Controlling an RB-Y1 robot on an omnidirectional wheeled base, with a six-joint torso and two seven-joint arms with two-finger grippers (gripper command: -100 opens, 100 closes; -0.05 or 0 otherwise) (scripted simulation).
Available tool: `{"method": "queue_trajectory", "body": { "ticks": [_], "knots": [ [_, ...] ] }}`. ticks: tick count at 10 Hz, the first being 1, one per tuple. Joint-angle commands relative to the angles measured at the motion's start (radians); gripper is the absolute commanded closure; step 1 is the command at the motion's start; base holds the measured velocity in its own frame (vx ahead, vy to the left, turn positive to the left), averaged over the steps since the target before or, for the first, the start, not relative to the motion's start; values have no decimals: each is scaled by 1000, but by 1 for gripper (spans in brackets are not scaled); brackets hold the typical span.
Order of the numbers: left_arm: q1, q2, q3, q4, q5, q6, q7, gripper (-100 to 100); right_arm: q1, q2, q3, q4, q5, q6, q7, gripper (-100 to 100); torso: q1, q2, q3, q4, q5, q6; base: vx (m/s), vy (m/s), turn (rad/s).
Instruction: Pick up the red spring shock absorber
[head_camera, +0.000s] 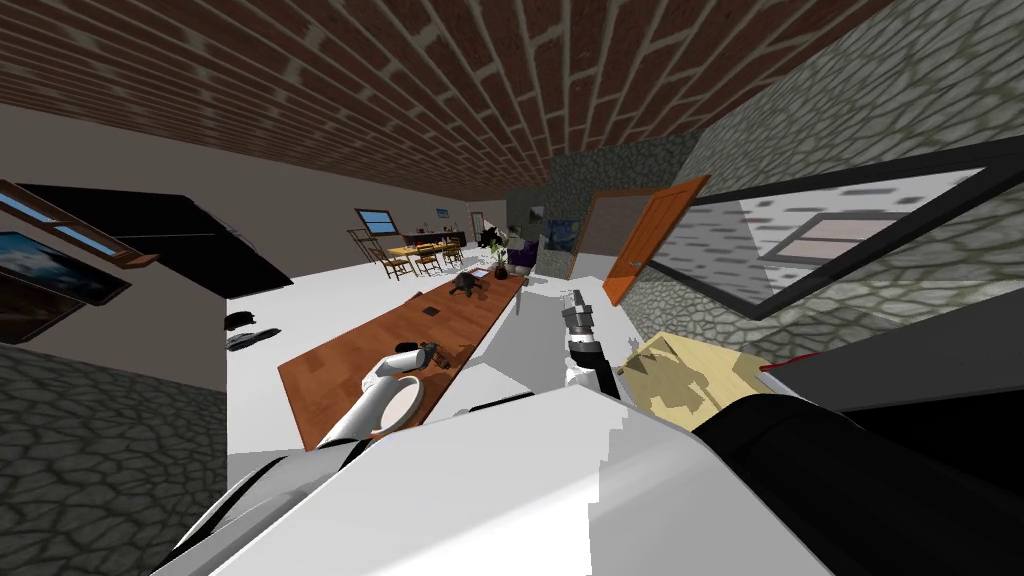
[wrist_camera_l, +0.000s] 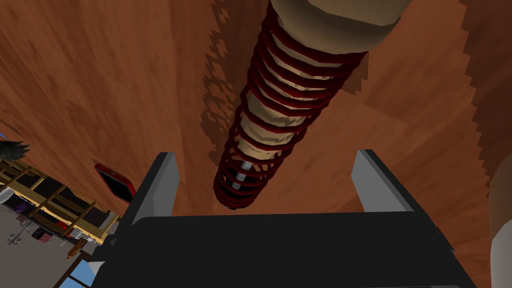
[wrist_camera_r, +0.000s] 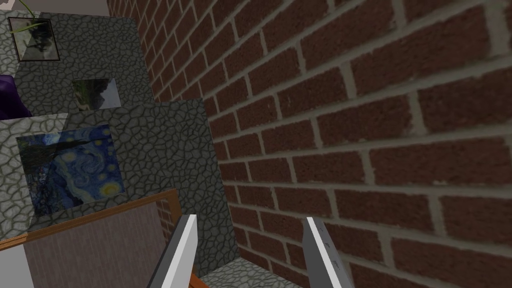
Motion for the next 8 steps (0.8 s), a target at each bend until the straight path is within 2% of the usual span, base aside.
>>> {"method": "queue_trajectory", "body": {
  "ticks": [1, 2, 3, 8],
  "knots": [
    [0, 0, 0, 0, 0, 0, 0, -100, 0, 0, 0, 0, 0, 0, 0, 0, 0, 0, 0, 0, 0, 0, 31, 0, 4],
    [1, -2, -1, 3, 0, 1, 0, 0, 0, 0, 0, 0, 0, 0, 0, 0, 0, 1, 1, 0, 0, 0, 0, 0, 0],
    [-8, 7, 12, 50, 3, -26, 10, -100, 0, 0, 0, 0, 0, 0, 0, 0, 0, 3, 1, 1, 0, 0, -23, 14, -242],
    [-30, 30, 44, 168, 9, -95, 35, -100, 0, 0, 0, 0, 0, 0, 0, 0, 2, 7, 4, 2, 0, 0, -50, 30, -203]
  ]
}}
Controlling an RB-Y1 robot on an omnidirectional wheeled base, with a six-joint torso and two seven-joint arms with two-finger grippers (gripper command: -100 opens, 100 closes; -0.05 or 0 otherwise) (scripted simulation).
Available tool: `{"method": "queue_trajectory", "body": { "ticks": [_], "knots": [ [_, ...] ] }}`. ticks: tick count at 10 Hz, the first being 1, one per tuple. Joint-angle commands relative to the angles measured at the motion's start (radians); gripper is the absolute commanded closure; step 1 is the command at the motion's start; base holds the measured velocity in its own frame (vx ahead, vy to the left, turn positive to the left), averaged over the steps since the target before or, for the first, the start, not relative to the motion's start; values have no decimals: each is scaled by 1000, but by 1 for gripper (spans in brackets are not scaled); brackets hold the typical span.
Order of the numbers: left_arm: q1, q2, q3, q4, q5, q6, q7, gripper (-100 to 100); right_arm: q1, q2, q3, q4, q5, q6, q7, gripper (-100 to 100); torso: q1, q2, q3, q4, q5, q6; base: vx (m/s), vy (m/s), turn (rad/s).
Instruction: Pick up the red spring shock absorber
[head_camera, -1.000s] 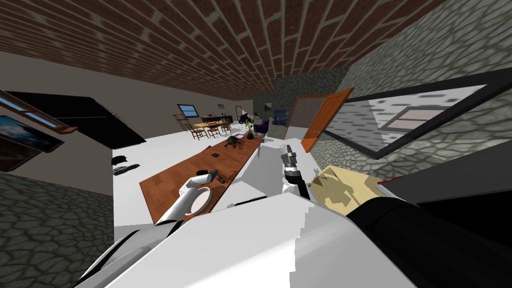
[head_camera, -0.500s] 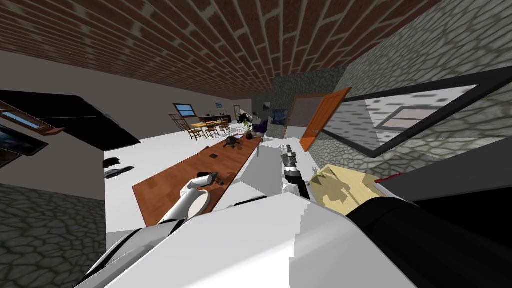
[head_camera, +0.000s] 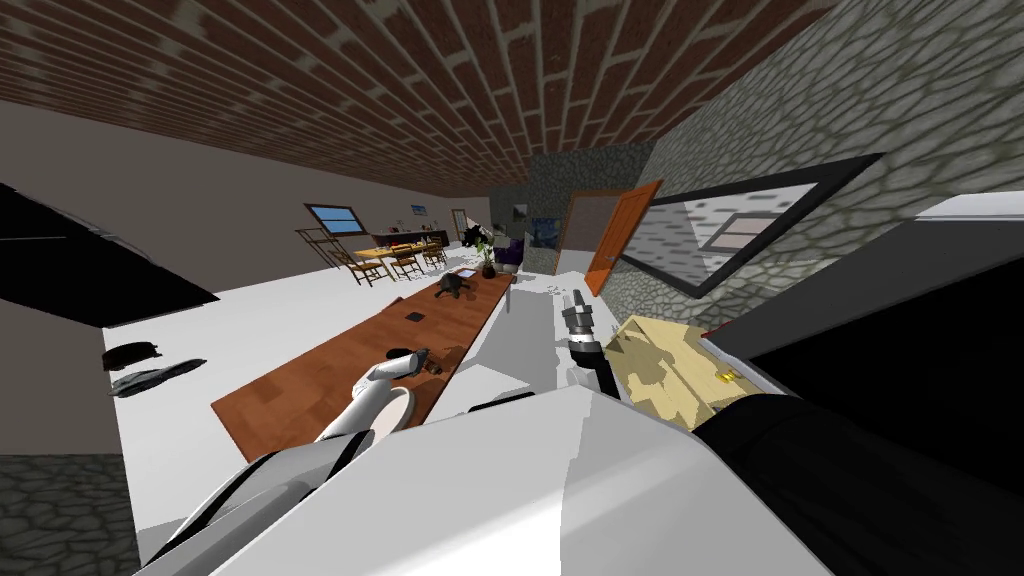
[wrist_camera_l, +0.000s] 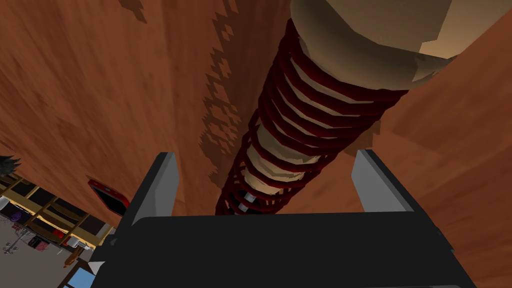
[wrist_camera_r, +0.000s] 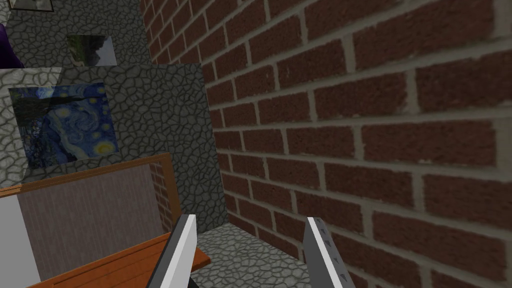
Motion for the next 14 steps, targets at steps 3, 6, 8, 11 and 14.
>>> {"method": "queue_trajectory", "body": {
  "ticks": [3, 6, 8, 11, 14],
  "knots": [
    [-9, 13, 19, 59, 2, -36, 13, -100, 0, 0, 0, 0, 0, 0, 0, 0, 4, -2, -2, -1, 2, 1, -49, 25, -192],
    [-10, 14, 19, 61, 1, -39, 15, 100, 0, 0, 0, 0, 0, 0, 0, 0, 3, -7, -4, -2, 2, 0, -2, 1, 2],
    [-10, 13, 19, 61, 1, -39, 15, 100, 0, 0, 0, 0, 0, 0, 0, 0, 3, -8, -5, -2, 2, 0, 0, 0, 0],
    [7, 3, 5, -10, -5, 2, 10, 100, 1, 0, 0, 0, 0, 0, 0, 0, 2, -9, -5, -2, 1, -2, 38, -14, 170],
    [25, -14, -20, -104, -10, 57, -10, 100, 1, 0, 0, 0, 0, 0, 0, 0, 0, -10, -6, -2, 1, -2, 56, -34, 257]
  ]
}}
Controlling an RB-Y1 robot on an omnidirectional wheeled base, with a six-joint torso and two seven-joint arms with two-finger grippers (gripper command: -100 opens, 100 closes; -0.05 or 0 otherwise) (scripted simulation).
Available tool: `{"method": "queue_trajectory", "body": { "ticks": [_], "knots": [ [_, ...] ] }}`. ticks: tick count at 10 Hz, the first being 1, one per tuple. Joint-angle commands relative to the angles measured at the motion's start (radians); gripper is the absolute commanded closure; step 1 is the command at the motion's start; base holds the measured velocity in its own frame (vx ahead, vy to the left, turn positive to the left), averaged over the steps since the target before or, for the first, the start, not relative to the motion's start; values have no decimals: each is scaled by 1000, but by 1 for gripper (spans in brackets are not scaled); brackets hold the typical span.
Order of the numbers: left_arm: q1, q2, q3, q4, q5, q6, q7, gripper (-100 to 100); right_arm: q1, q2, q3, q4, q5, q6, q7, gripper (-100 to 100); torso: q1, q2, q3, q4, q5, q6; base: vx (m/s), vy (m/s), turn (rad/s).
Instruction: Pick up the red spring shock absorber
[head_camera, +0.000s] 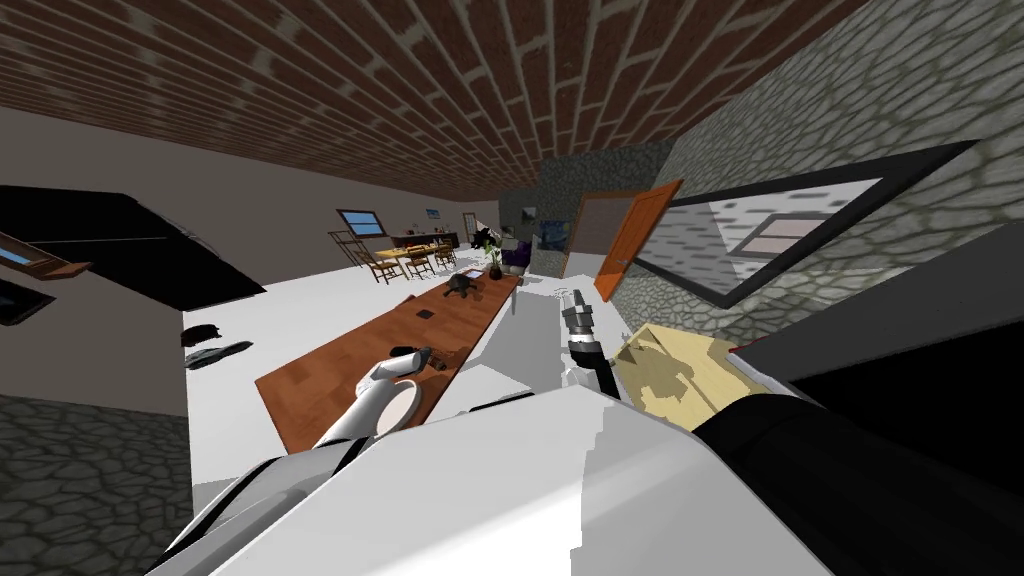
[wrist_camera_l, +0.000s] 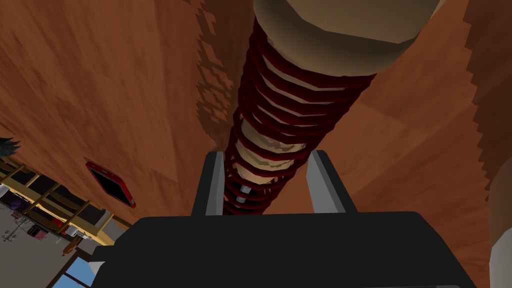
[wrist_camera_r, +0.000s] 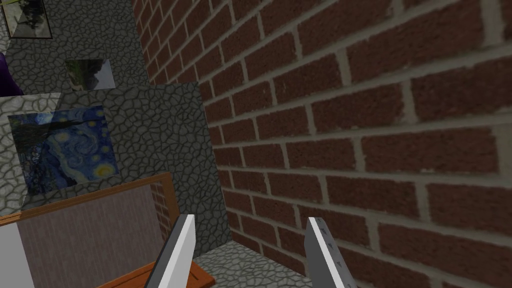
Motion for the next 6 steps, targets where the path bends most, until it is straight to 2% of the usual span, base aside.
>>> {"method": "queue_trajectory", "body": {
  "ticks": [1, 3, 5, 6],
  "knots": [
    [-1, -6, -11, -31, 2, 24, -13, 100, 0, 0, 0, 0, 0, 0, 0, 0, 0, 0, 0, 0, 0, 0, 44, -34, 179],
    [8, -15, -24, -78, 0, 51, -23, 100, 0, 0, 0, 0, 0, 0, 0, 0, 1, 1, 1, 0, 0, 0, 41, -22, 154],
    [-1, -15, -23, -57, 2, 41, -25, 100, 0, 0, 0, 0, 0, 0, 0, 0, 1, 2, 1, 1, 0, 1, 19, -14, 43],
    [0, -15, -23, -60, 2, 43, -26, 0, 0, 0, 0, 0, 0, 0, 0, 0, 2, 3, 2, 1, 0, 1, 0, 0, 0]
  ]
}}
